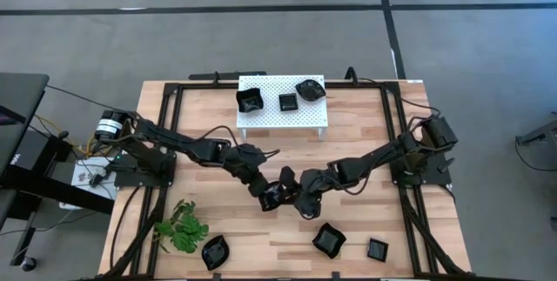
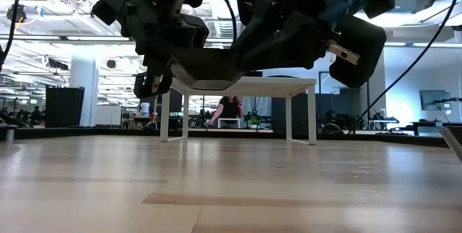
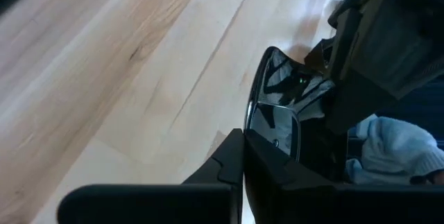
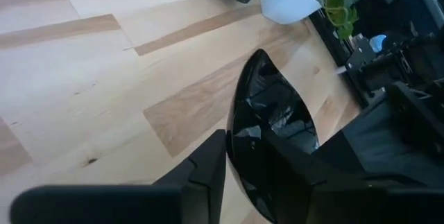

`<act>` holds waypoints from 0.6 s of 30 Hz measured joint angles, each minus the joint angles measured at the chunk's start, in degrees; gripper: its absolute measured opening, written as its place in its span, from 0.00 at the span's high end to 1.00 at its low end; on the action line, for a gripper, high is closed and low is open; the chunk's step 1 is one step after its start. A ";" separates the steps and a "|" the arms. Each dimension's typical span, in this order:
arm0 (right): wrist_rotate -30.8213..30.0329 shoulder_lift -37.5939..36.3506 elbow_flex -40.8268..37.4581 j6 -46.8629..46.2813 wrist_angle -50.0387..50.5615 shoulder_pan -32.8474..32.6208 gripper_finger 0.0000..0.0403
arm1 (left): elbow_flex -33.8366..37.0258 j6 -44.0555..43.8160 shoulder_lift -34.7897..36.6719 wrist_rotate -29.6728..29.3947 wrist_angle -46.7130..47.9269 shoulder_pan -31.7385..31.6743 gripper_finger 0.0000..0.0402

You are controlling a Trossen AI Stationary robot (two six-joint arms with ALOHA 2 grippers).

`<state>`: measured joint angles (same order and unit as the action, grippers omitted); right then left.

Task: Pick & Place Mini shaped plates
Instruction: Stack the leaf shaped plate on top of the other leaf shaped plates on the shelf

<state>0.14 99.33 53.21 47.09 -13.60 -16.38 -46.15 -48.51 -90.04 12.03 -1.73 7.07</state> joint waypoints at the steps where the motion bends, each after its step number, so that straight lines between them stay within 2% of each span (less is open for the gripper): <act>1: 0.00 0.00 0.00 0.00 0.02 0.02 0.80 | 0.00 0.00 0.00 -0.04 -0.04 -0.05 0.98; 13: -0.02 0.00 -0.02 0.02 1.67 0.36 0.99 | 0.00 0.17 0.00 -0.15 -0.51 -2.95 0.92; 18: -0.11 0.00 -0.02 -0.02 3.80 1.92 0.98 | 0.00 0.20 0.00 -0.19 -0.91 -3.50 0.86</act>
<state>0.03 99.33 53.19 47.07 -9.80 -14.46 -46.15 -48.31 -90.04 11.85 -2.63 3.57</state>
